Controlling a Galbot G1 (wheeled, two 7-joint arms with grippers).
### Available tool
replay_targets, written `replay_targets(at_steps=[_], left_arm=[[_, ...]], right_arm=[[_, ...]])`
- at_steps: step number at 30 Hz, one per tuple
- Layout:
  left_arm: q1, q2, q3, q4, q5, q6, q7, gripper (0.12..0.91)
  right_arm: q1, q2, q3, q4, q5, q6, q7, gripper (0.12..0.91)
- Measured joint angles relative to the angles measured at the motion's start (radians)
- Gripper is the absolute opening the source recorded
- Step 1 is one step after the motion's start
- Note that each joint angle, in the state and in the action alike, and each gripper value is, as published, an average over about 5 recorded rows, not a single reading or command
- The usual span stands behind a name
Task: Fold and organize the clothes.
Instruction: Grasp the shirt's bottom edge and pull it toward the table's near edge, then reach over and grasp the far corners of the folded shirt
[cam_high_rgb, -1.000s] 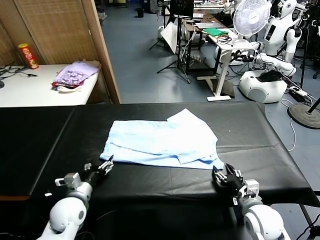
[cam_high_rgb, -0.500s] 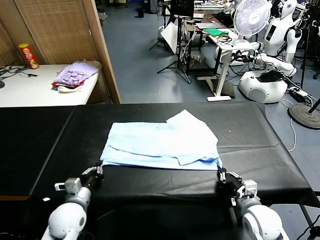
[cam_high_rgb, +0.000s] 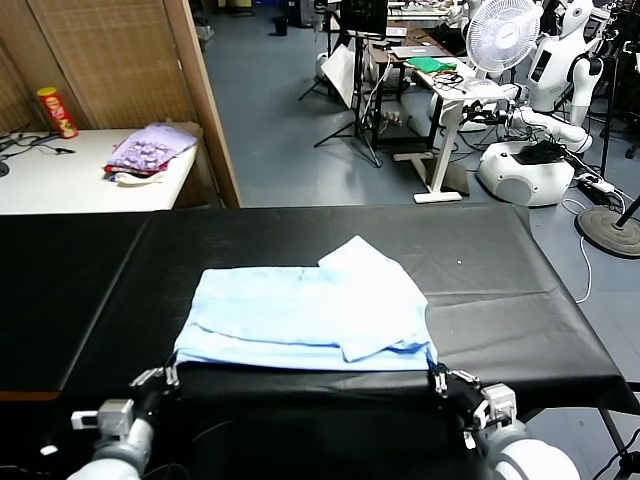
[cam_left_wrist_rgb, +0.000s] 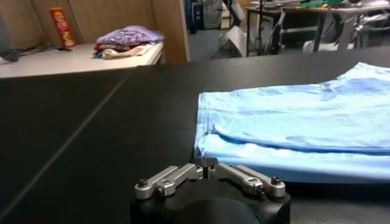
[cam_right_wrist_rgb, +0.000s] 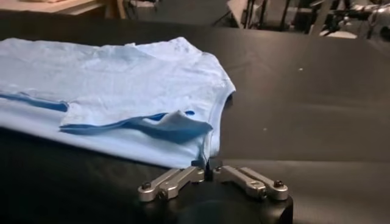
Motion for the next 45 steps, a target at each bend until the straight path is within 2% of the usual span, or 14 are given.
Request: replay_targets(at_steps=[3,5,7,11,13,16,21,26,29,35,38,43,45], left_arm=[[0.027,0.01,-0.017,-0.03,-0.014,0.022,-0.013,0.401],[0.042,0.017,-0.028,-0.05,-0.031,0.034,-0.018,0.535],[0.051,0.023,-0.039,-0.07,-0.049,0.044,-0.021,0.635],[0.034,0.035,-0.064,-0.106,-0.094,0.058,-0.016,0.769],[0.0,0.046,-0.077,-0.109,-0.133,0.074,-0.013,0.794],[-0.096,0.074,-0.076,-0.082,-0.207,0.12,-0.025,0.797],[-0.319,0.136,-0.009,0.033,-0.323,0.181,-0.048,0.798],[-0.524,0.167,0.098,0.204,-0.41,0.232,-0.076,0.798],[-0.626,0.173,0.161,0.314,-0.428,0.262,-0.083,0.798],[-0.771,0.179,0.253,0.485,-0.432,0.29,-0.044,0.798],[-0.815,0.179,0.278,0.542,-0.433,0.292,-0.027,0.798],[-0.857,0.177,0.299,0.606,-0.421,0.29,0.022,0.798],[-0.868,0.173,0.303,0.627,-0.414,0.285,0.035,0.798]], right_arm=[[-0.015,-0.005,0.023,0.047,0.019,-0.011,-0.002,0.669],[-0.011,-0.009,0.041,0.073,0.04,-0.014,-0.004,0.74],[0.008,-0.015,0.054,0.085,0.057,-0.008,-0.006,0.783],[0.114,-0.025,0.046,0.047,0.066,0.017,0.005,0.797],[0.201,-0.024,0.02,-0.004,0.065,0.021,0.022,0.798],[0.359,-0.017,-0.046,-0.11,0.065,0.022,0.043,0.798],[0.645,0.018,-0.194,-0.352,0.065,0.031,0.06,0.798],[0.857,0.062,-0.312,-0.586,0.065,0.031,0.053,0.798],[0.951,0.088,-0.369,-0.708,0.064,0.039,0.025,0.798],[1.074,0.138,-0.455,-0.891,0.052,0.051,-0.038,0.798],[1.113,0.163,-0.479,-0.958,0.039,0.051,-0.053,0.798],[1.148,0.203,-0.494,-1.035,0.026,0.049,-0.068,0.794],[1.154,0.218,-0.496,-1.053,0.023,0.047,-0.07,0.755]])
